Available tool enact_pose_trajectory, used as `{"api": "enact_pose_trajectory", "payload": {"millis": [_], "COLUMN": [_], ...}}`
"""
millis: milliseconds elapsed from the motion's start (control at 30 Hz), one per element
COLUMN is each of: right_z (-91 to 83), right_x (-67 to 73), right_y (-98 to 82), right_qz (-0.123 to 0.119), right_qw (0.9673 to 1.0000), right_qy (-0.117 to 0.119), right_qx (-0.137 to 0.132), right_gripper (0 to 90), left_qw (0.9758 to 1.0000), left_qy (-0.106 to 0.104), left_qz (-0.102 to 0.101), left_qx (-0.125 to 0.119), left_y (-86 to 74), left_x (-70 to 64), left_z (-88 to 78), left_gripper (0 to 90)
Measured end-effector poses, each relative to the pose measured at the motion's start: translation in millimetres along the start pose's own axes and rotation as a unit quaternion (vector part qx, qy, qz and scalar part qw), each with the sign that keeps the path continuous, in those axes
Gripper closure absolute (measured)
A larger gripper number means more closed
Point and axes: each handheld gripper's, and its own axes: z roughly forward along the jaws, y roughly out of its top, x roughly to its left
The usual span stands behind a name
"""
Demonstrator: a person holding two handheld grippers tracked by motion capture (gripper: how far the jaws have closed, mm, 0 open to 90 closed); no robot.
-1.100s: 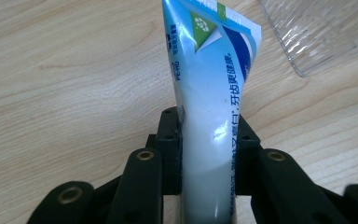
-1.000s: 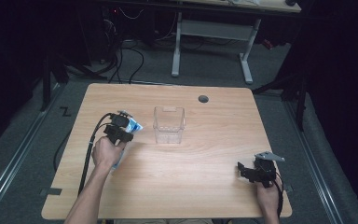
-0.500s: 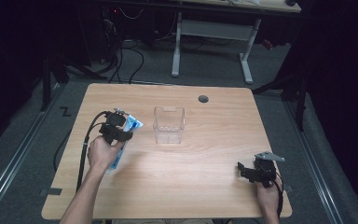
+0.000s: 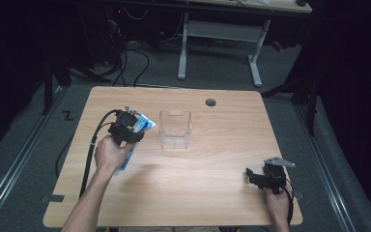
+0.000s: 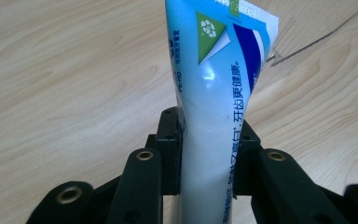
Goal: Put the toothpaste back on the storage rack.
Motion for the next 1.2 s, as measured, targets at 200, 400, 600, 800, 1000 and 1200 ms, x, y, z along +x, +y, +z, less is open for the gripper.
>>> {"api": "enact_pose_trajectory", "payload": {"millis": [200,400,600,800,1000,1200], "right_z": [0.0,0.0,0.0,-0.1,-0.1,-0.1], "right_x": [0.1,0.1,0.1,0.3,0.3,0.3], "right_y": [0.0,0.0,0.0,-0.1,-0.1,-0.1], "right_qz": [0.001,0.001,0.001,0.002,0.002,0.002], "right_qw": [1.0000,1.0000,1.0000,1.0000,1.0000,1.0000], "right_qy": [0.000,0.000,0.000,0.000,0.000,0.000], "right_qx": [0.000,0.000,0.000,0.000,0.000,0.000], "right_gripper": [18.1,18.1,18.1,18.1,18.1,18.1], "left_qw": [0.9988,0.9977,0.9959,0.9922,0.9886,0.9864], "left_qy": [-0.038,-0.053,-0.066,-0.081,-0.089,-0.088], "left_qz": [-0.011,-0.001,0.005,0.009,0.011,0.022], "left_qx": [-0.030,-0.043,-0.061,-0.095,-0.121,-0.137], "left_y": [9.3,19.3,31.4,44.6,58.0,71.1], "left_x": [-4.9,-15.0,-23.2,-29.5,-34.2,-42.6], "left_z": [-2.2,-4.5,-5.9,-11.4,-13.8,-14.8], "left_gripper": [71.5,72.1,72.5,72.9,73.1,73.2]}}
